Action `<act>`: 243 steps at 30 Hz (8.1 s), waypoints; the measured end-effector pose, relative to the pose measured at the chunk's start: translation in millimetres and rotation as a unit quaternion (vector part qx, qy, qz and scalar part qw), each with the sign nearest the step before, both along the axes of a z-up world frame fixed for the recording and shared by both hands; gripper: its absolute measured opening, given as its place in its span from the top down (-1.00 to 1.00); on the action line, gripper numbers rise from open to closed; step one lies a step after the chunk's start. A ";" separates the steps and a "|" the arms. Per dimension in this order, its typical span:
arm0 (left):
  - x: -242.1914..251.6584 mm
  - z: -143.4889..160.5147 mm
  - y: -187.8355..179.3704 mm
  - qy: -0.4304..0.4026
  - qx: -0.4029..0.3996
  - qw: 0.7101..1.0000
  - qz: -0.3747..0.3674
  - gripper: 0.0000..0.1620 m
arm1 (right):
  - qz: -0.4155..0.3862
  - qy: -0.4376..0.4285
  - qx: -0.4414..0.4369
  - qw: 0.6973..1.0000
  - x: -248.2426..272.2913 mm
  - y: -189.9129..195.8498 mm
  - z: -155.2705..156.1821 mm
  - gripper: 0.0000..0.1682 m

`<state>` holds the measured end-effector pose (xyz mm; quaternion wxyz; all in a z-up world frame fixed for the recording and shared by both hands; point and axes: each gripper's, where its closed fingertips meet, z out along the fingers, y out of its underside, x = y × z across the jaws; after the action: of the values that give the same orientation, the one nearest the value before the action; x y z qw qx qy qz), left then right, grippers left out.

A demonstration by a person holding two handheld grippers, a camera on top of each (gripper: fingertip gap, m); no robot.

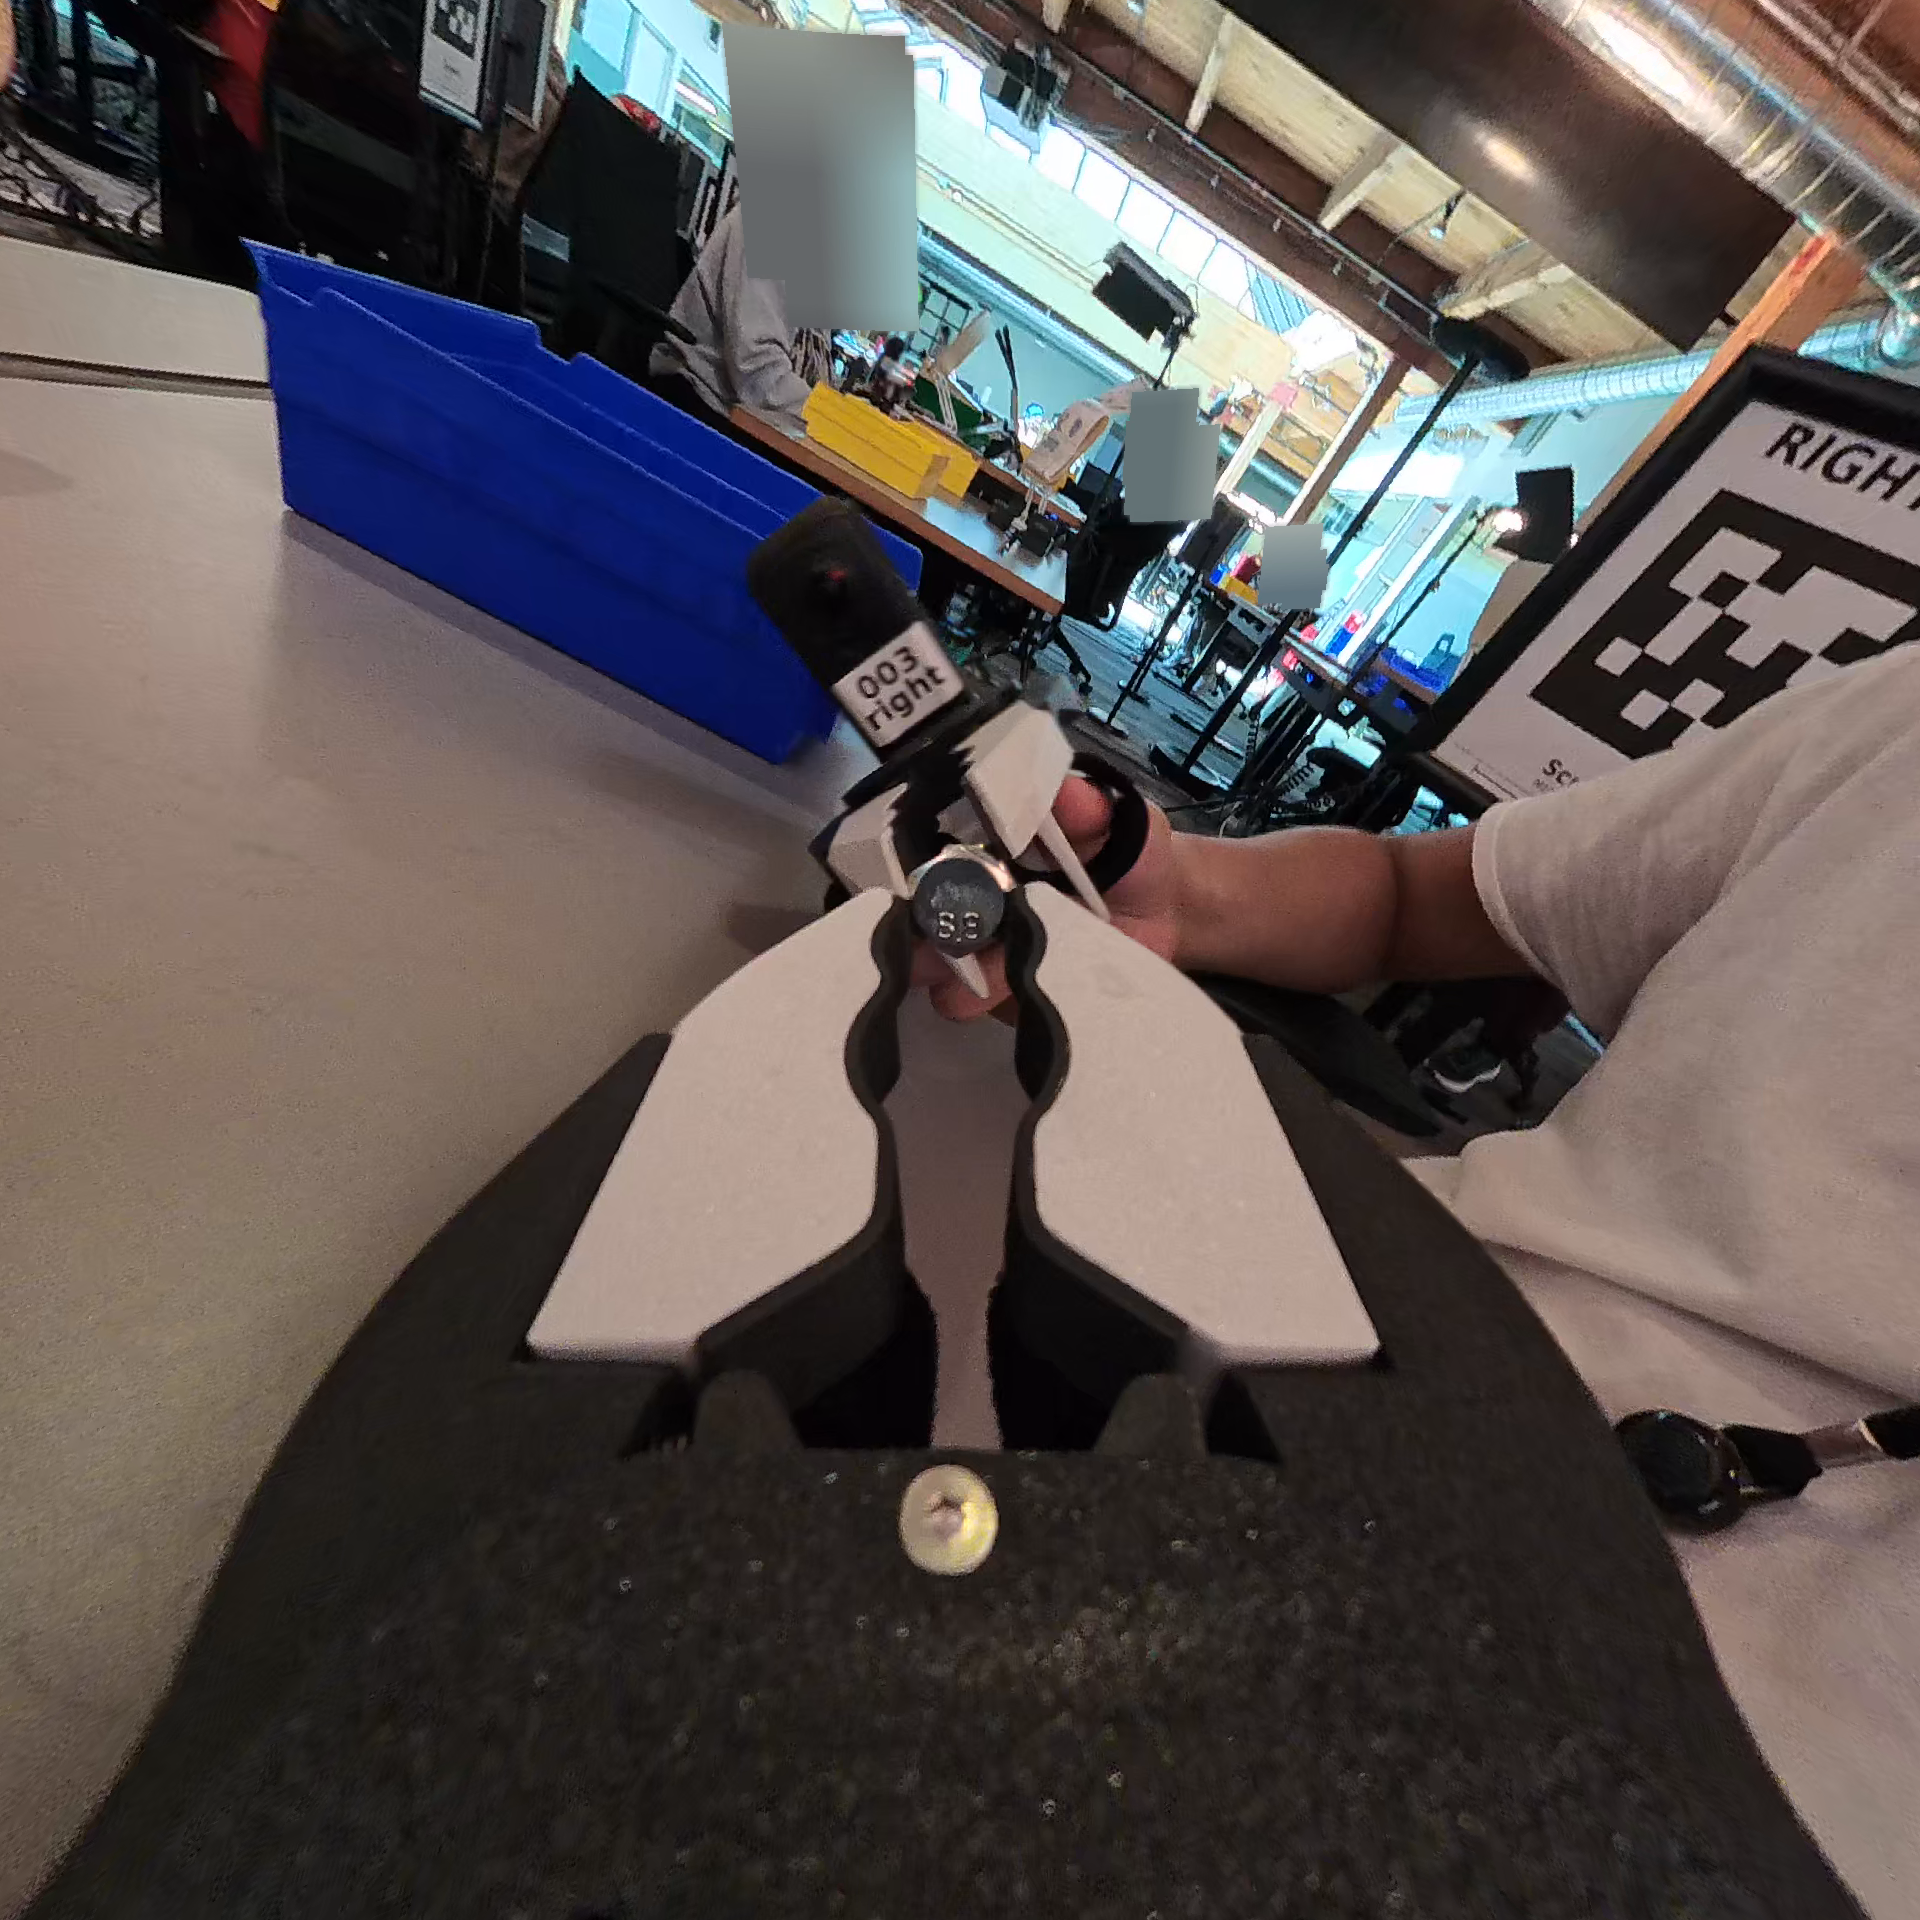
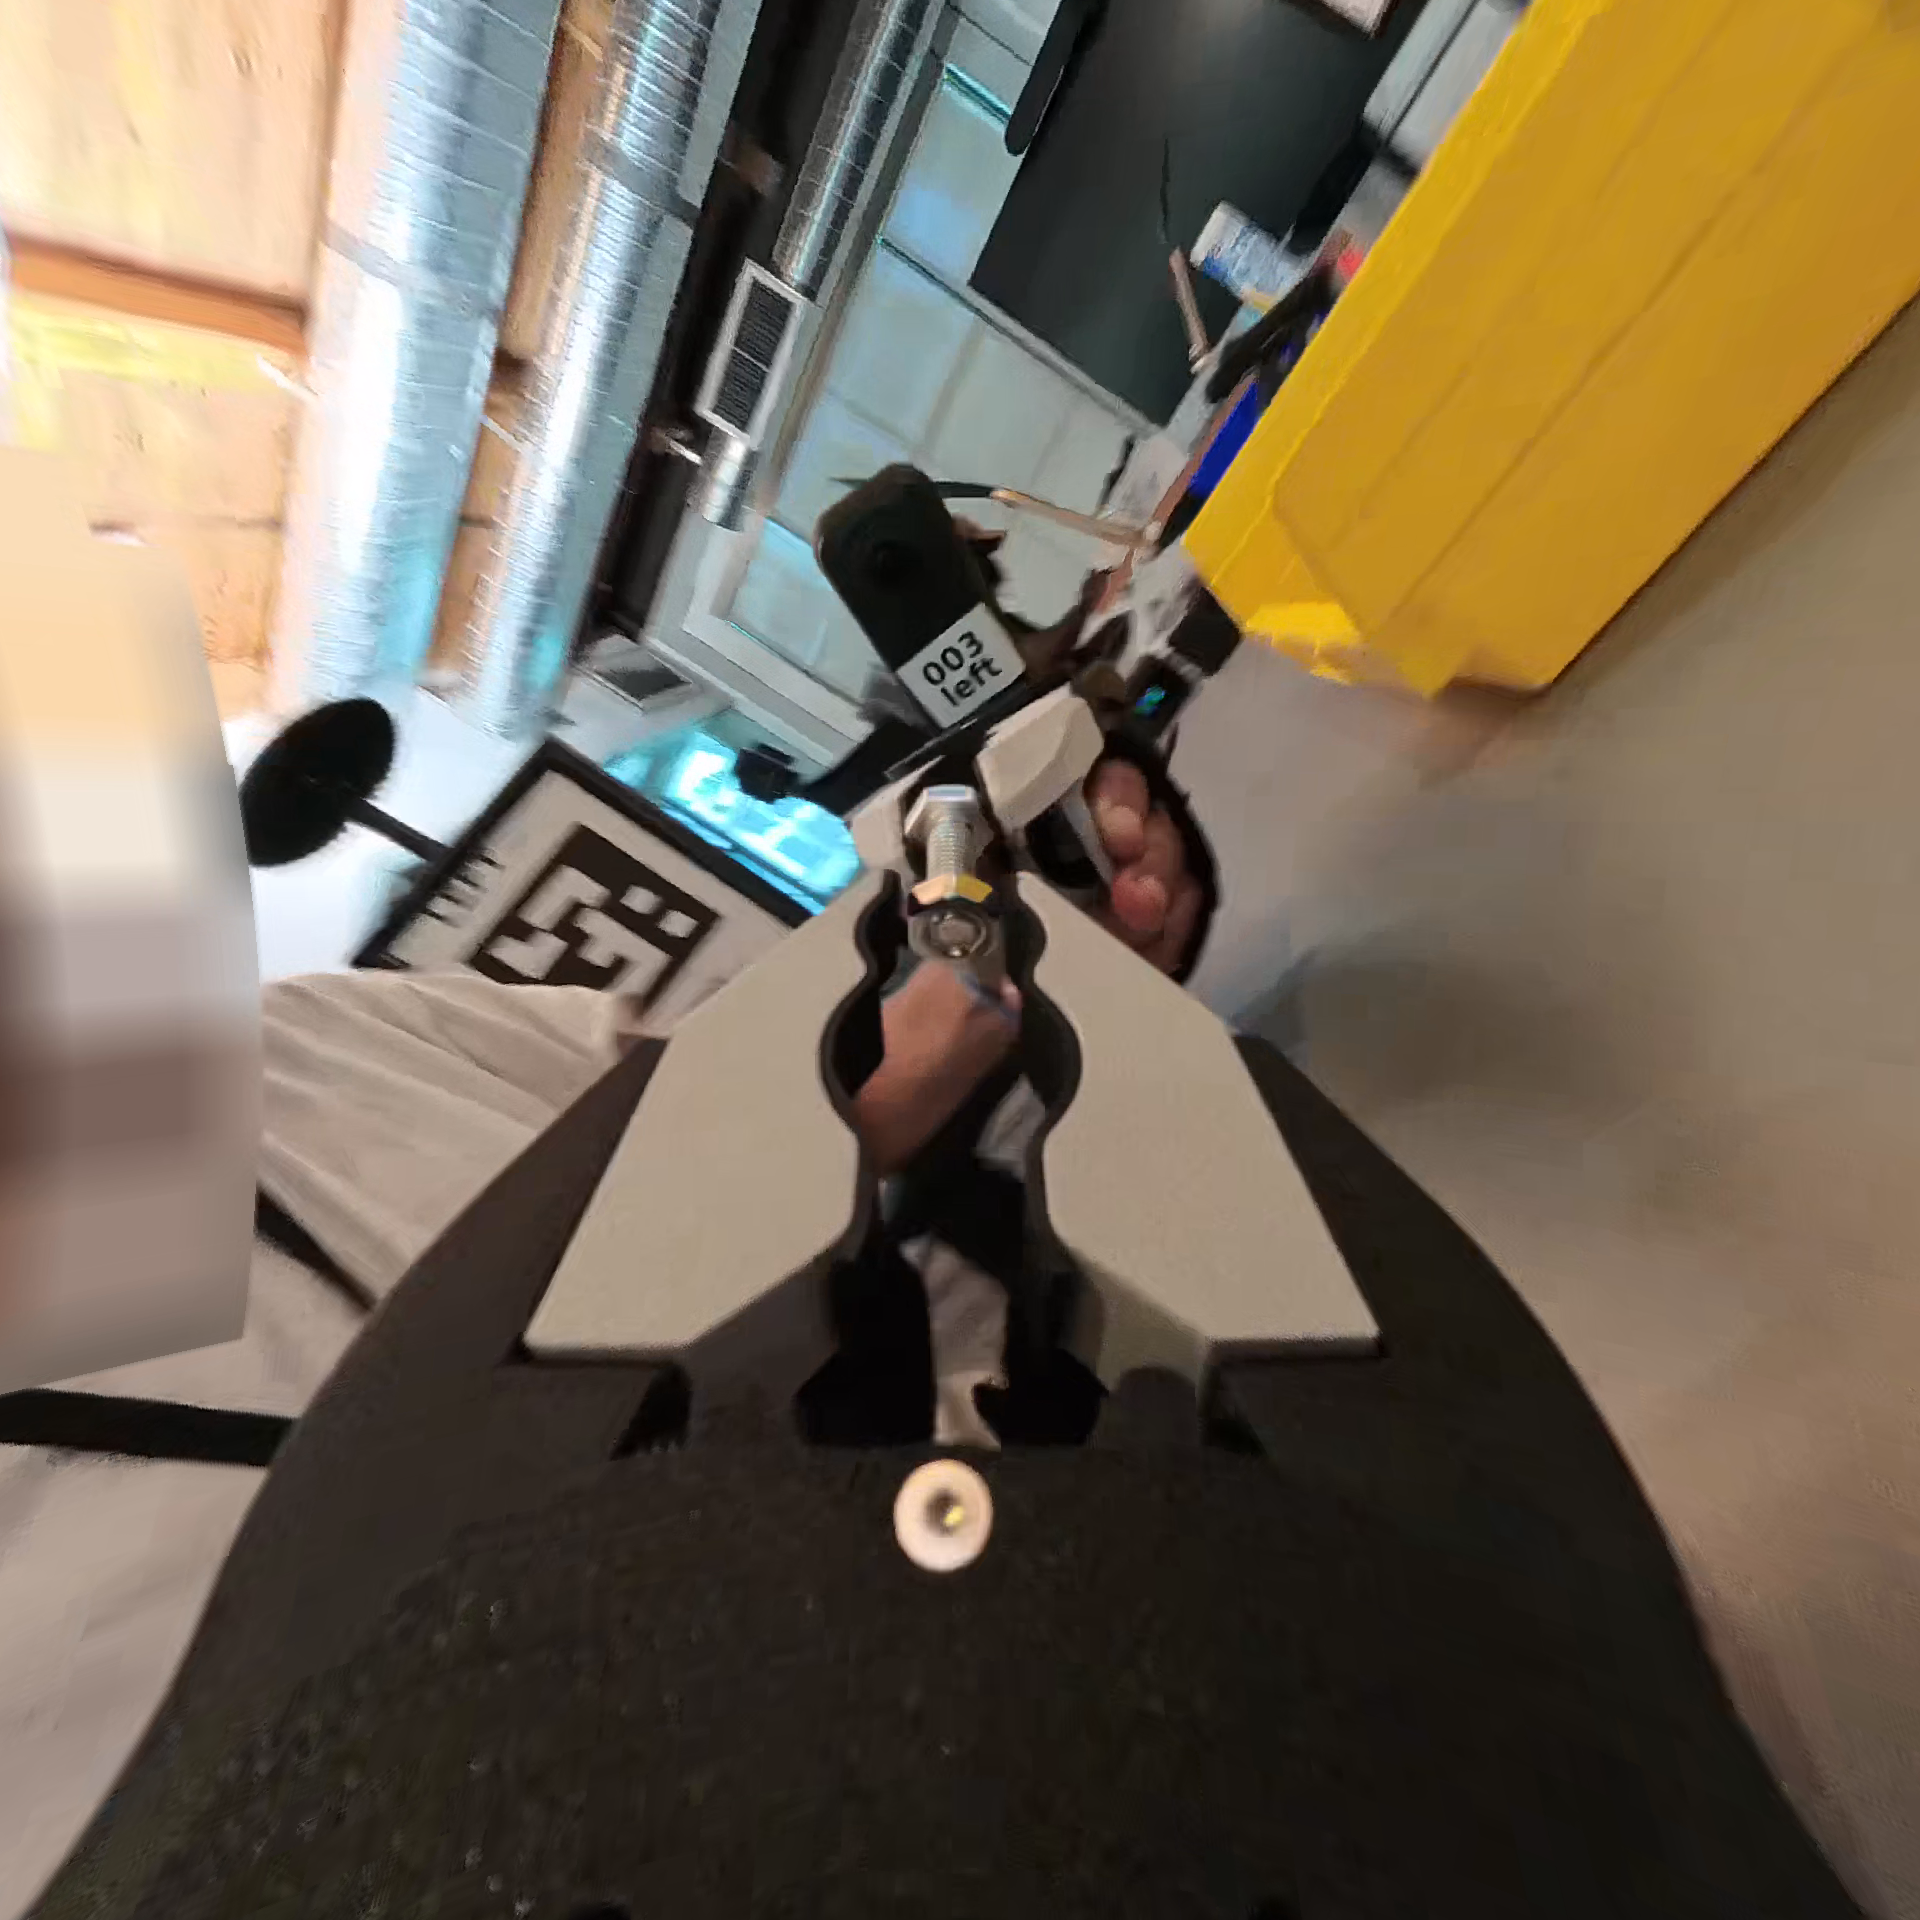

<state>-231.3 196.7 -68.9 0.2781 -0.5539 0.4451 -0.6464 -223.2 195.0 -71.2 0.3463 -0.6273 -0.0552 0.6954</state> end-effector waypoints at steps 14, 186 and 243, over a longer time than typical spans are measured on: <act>-4.0 3.3 14.5 -0.023 -0.158 0.987 -0.007 0.79 | -0.275 -0.681 0.628 0.257 16.5 8.9 -7.4 0.34; -0.1 -11.4 20.1 -0.006 -0.242 0.970 0.004 0.80 | -0.249 -0.711 0.605 0.257 13.4 14.1 -22.0 0.54; 1.5 -11.8 14.8 0.000 -0.226 0.974 -0.006 0.79 | -0.227 -0.578 0.440 0.648 1.0 13.1 -15.3 0.80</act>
<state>-229.8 211.5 -80.7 0.1426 -0.5995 0.2908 -0.7319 -222.2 208.1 -86.4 0.6264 -0.6689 -0.4001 -0.0148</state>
